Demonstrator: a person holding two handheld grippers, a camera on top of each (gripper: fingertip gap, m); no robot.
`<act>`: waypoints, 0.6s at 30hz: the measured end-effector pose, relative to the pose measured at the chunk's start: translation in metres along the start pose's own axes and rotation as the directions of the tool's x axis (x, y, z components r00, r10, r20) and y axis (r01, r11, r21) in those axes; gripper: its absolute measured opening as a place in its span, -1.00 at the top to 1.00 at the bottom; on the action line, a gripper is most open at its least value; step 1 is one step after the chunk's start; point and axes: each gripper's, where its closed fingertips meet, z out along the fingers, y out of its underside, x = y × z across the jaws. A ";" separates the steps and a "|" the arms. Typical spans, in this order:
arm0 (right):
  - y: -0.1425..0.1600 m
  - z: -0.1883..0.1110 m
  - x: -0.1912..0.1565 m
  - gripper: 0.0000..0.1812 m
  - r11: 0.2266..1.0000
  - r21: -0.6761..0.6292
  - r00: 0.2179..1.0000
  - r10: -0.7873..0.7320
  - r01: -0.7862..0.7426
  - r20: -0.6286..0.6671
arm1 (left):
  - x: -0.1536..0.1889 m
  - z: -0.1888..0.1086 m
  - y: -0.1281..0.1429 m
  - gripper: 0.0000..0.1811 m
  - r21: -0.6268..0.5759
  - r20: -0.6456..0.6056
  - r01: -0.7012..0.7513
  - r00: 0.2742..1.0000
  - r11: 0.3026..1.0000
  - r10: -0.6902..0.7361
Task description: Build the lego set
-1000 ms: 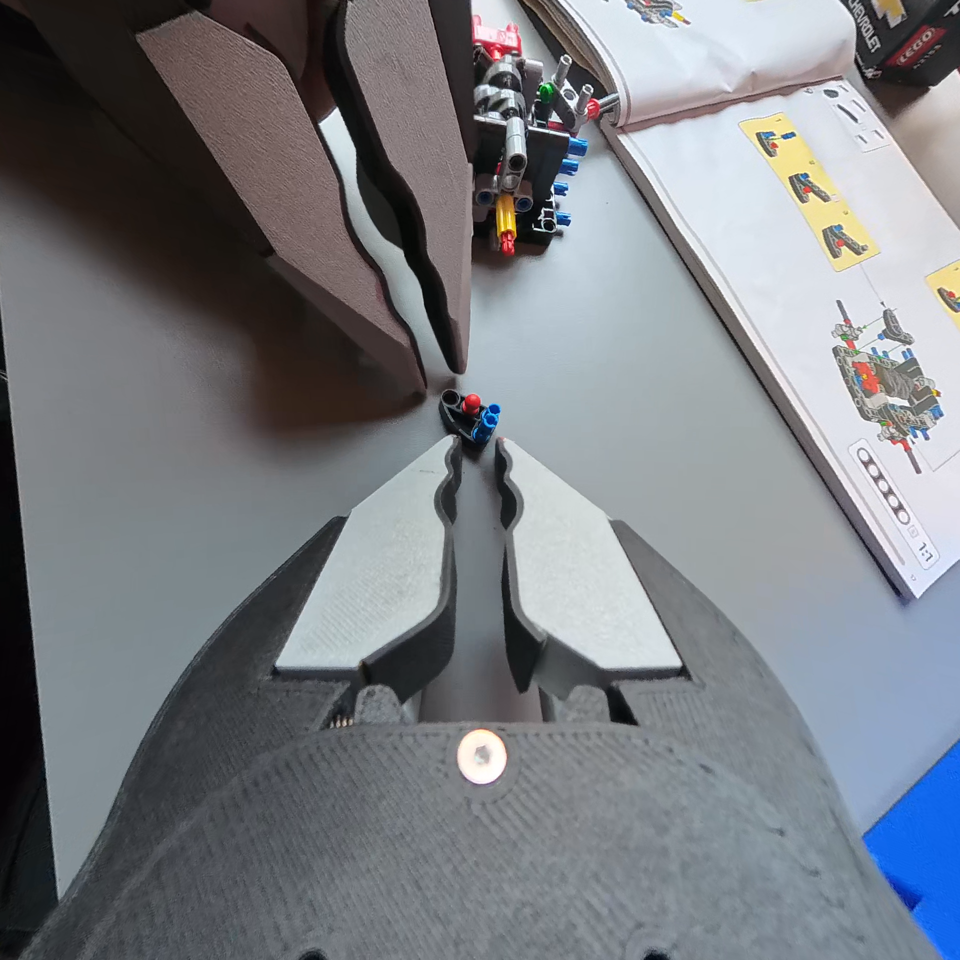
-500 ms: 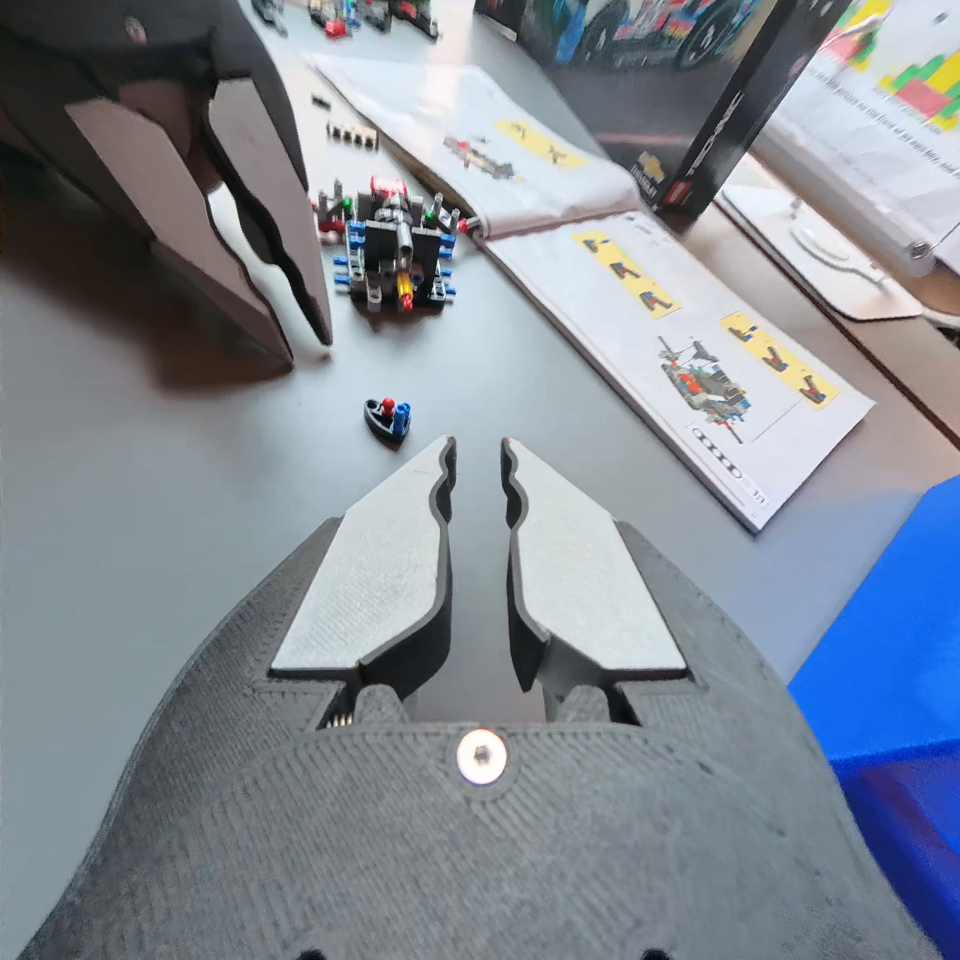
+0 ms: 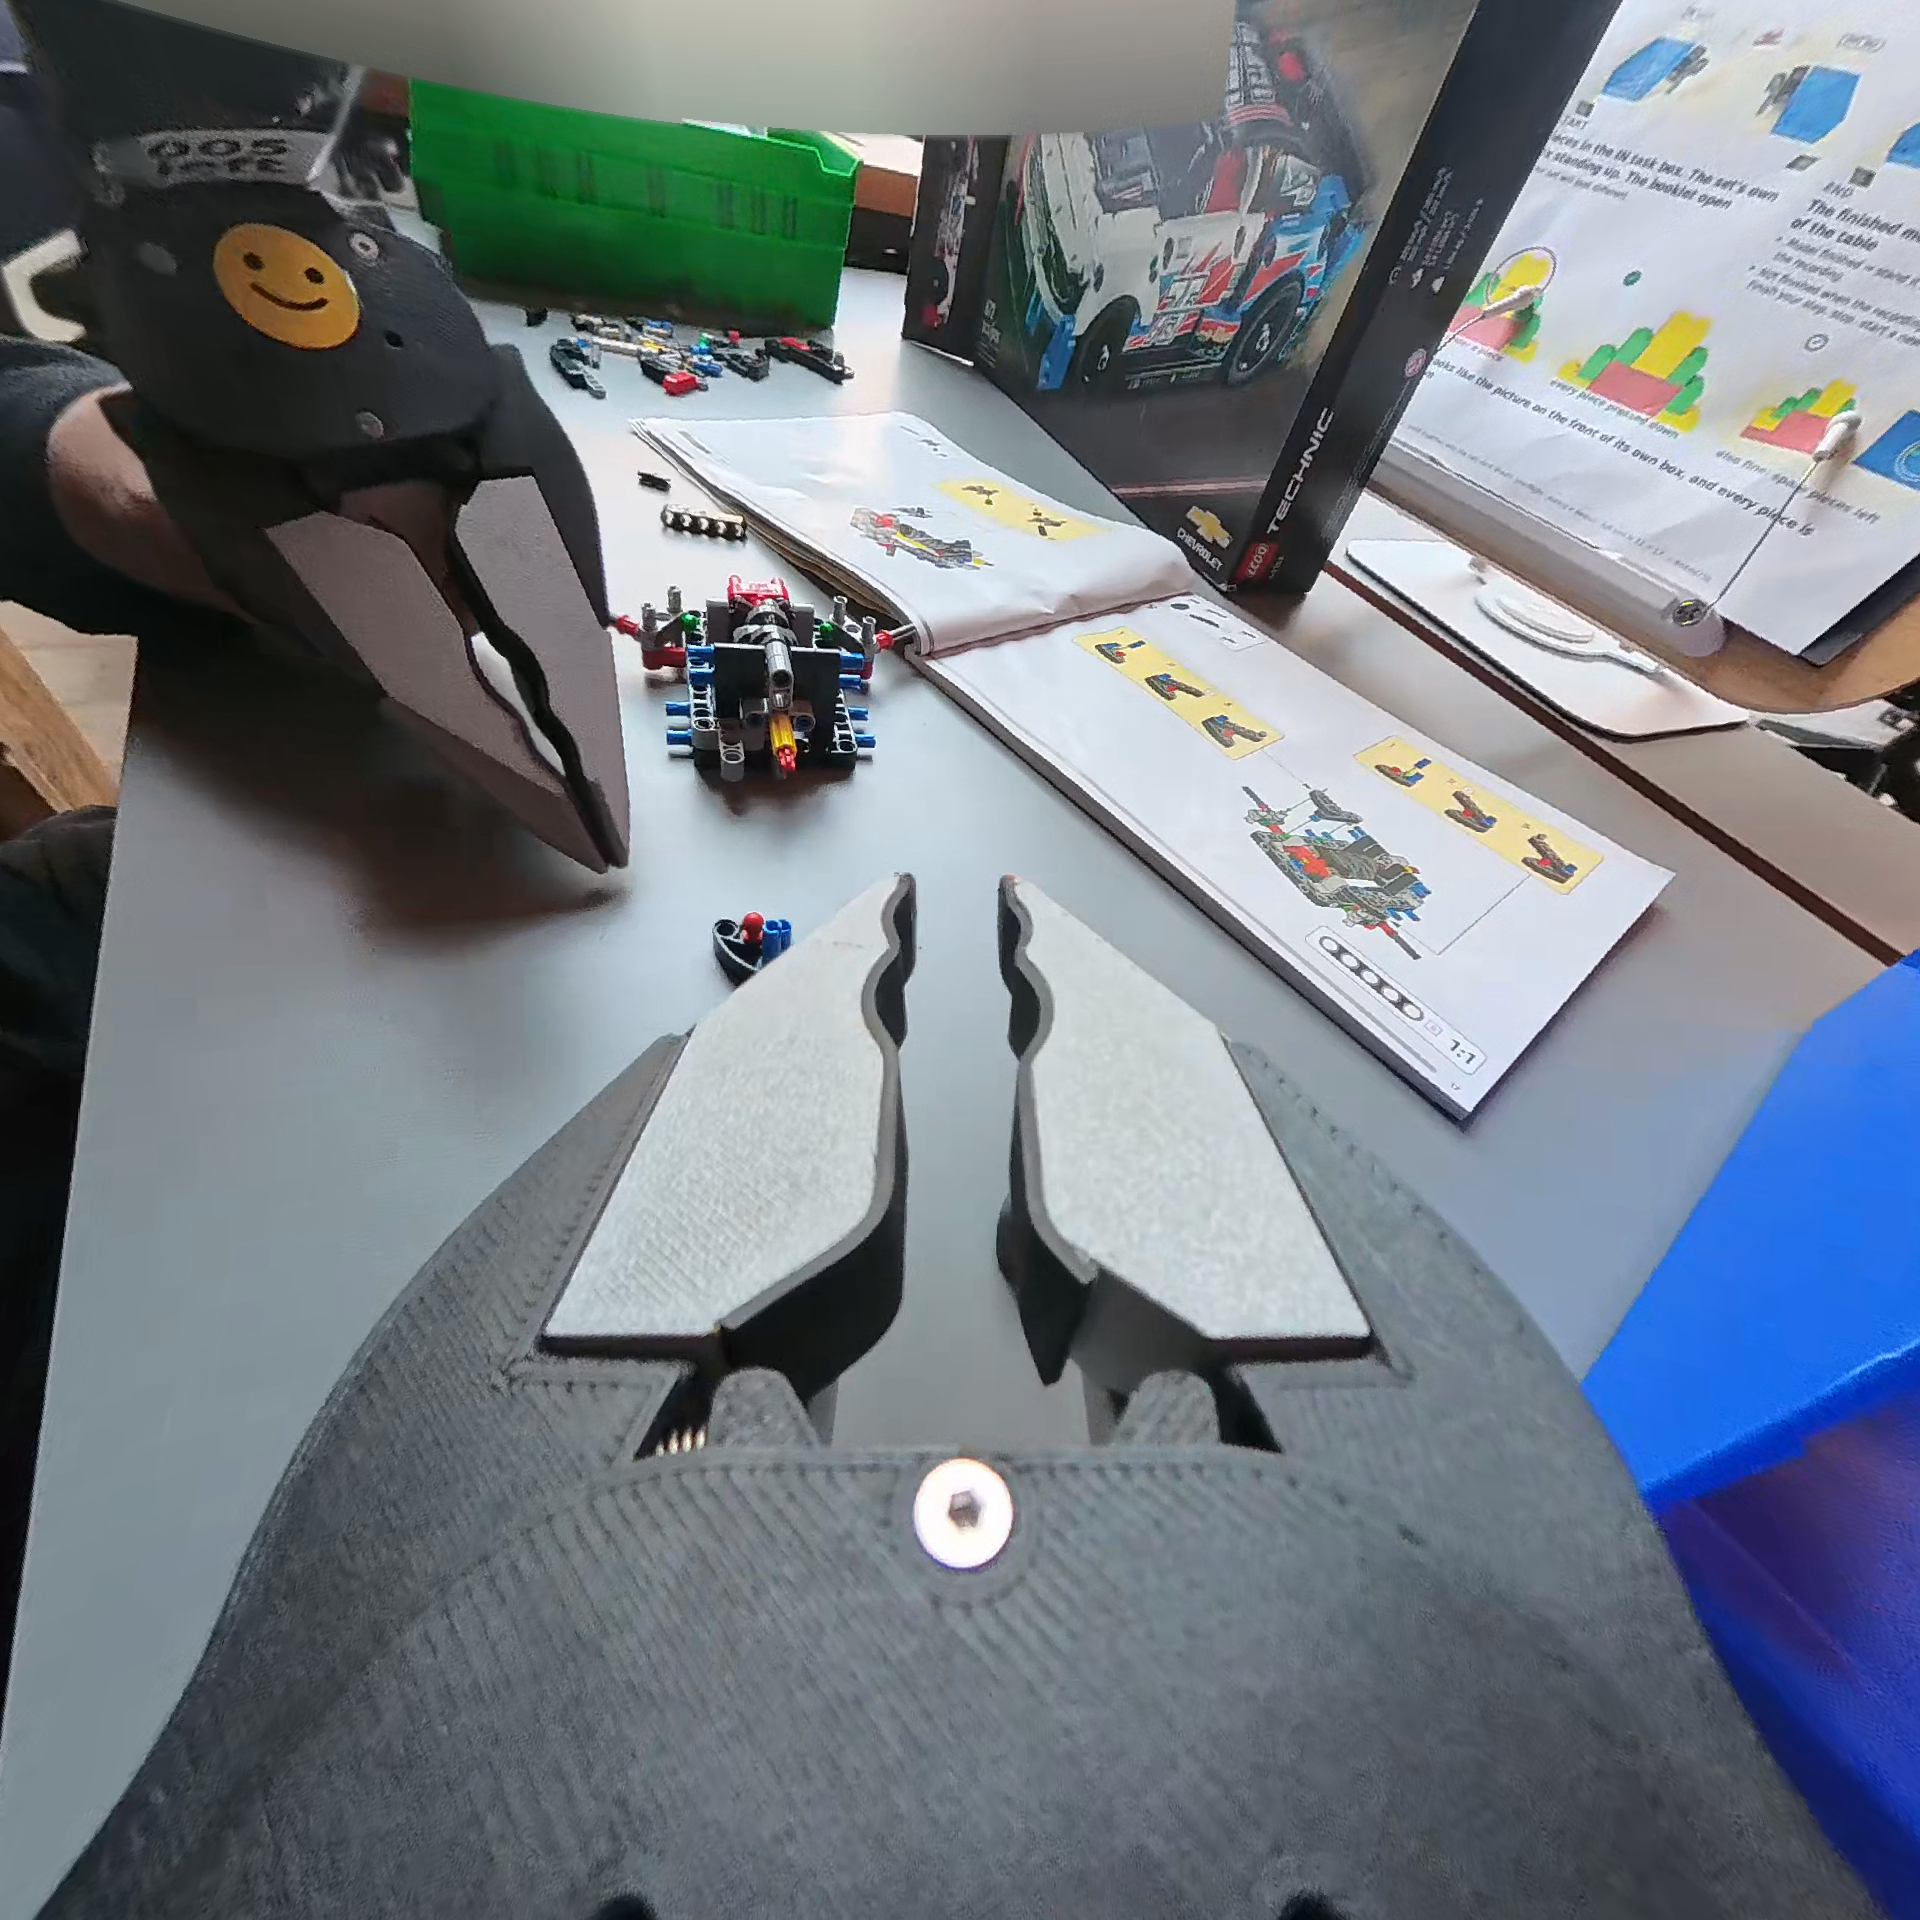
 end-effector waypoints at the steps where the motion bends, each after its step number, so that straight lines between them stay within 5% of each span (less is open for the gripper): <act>1: 0.000 0.000 0.000 0.86 1.000 0.003 1.000 0.005 -0.005 0.001 | 0.000 0.001 0.001 1.00 -0.008 0.008 -0.022 1.000 1.000 0.022; 13: 0.001 0.000 0.001 0.87 1.000 0.002 1.000 0.005 -0.005 0.002 | 0.008 -0.006 0.005 0.95 -0.018 0.104 -0.159 0.982 0.987 0.160; 18: 0.001 0.000 -0.001 0.88 1.000 0.001 1.000 -0.004 0.004 0.003 | -0.006 -0.036 0.015 0.93 0.034 0.184 -0.058 0.982 0.998 0.050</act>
